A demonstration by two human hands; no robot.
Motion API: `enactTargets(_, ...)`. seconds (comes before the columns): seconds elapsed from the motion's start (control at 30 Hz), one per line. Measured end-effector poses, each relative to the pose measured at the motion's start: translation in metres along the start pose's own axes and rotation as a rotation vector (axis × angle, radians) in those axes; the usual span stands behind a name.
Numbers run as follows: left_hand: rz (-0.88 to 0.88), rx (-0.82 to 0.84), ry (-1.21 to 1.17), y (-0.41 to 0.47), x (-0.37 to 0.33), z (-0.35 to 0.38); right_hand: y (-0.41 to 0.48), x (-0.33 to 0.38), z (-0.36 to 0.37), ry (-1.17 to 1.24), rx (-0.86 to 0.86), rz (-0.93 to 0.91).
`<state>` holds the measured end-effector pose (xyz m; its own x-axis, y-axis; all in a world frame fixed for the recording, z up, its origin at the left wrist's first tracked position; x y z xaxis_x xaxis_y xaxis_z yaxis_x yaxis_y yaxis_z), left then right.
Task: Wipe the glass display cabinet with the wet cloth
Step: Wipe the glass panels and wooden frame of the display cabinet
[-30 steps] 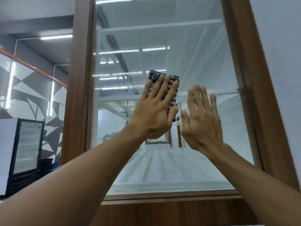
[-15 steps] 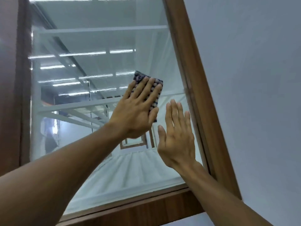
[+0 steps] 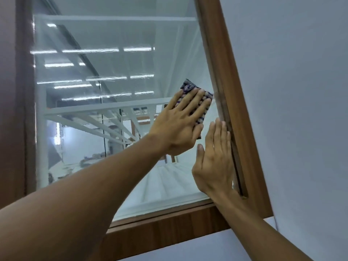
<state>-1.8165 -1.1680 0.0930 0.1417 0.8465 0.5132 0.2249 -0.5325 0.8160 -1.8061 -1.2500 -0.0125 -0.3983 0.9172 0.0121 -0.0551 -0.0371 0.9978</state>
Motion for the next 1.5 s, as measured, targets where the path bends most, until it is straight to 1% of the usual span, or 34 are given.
enactTargets(0.07, -0.070, -0.009, -0.021, -0.015, 0.019, 0.000, 0.003, 0.007, 0.001, -0.059, 0.055, -0.044)
enactTargets(0.13, -0.124, -0.033, -0.055, -0.031, 0.039, 0.000, 0.010, 0.023, 0.006, -0.086, 0.116, -0.137)
enactTargets(0.23, -0.184, -0.083, -0.063, -0.057, 0.067, -0.001, 0.024, 0.059, 0.019, -0.050, 0.157, -0.278)
enactTargets(0.33, -0.255, -0.130, -0.048, -0.087, 0.101, -0.004, 0.042, 0.092, 0.032, -0.026, 0.191, -0.323)
enactTargets(0.47, -0.353, -0.135, -0.051, -0.120, 0.148, -0.008, 0.056, 0.148, 0.054, -0.006, 0.215, -0.435)
enactTargets(0.6, -0.505, -0.151, -0.013, -0.146, 0.190, -0.013, 0.064, 0.197, 0.072, 0.028, 0.209, -0.463)
enactTargets(0.7, -0.599, -0.158, -0.014, -0.169, 0.216, -0.013, 0.060, 0.213, 0.082, -0.029, 0.227, -0.534)
enactTargets(0.77, -0.648, -0.165, -0.029, -0.181, 0.221, -0.012, 0.060, 0.214, 0.084, -0.037, 0.231, -0.545)
enactTargets(0.87, -0.717, -0.181, -0.093, -0.191, 0.206, -0.008, 0.058, 0.215, 0.082, -0.015, 0.219, -0.530)
enactTargets(0.9, -0.708, -0.182, -0.109, -0.192, 0.197, -0.005, 0.056, 0.214, 0.080, -0.001, 0.218, -0.520)
enactTargets(0.97, -0.621, -0.164, -0.098, -0.190, 0.176, -0.001, 0.048, 0.202, 0.074, 0.009, 0.210, -0.477)
enactTargets(1.07, -0.474, -0.128, -0.084, -0.170, 0.147, 0.001, 0.033, 0.160, 0.059, -0.062, 0.200, -0.413)
enactTargets(1.17, -0.288, -0.112, -0.053, -0.134, 0.102, 0.002, 0.028, 0.114, 0.039, -0.126, 0.206, -0.349)
enactTargets(1.2, -0.253, -0.107, -0.051, -0.123, 0.088, 0.003, 0.028, 0.101, 0.033, -0.163, 0.216, -0.321)
enactTargets(1.37, -0.271, -0.081, -0.065, -0.076, 0.046, 0.008, 0.029, 0.037, 0.007, -0.243, 0.235, -0.240)
enactTargets(1.5, -0.231, -0.102, -0.090, -0.048, 0.004, 0.007, 0.020, -0.004, -0.013, -0.310, 0.228, -0.186)
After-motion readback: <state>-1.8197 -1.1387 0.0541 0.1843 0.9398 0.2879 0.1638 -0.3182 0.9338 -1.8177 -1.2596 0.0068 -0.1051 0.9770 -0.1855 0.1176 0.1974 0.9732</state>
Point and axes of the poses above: each hand's wrist, its own y-axis towards the middle knuckle, its own z-axis out of the palm, x = y × z, the point moved 7 cm from there along y, towards the middle knuckle, and after that the axes turned 14 degrees about -z, right-handed, at the moved point
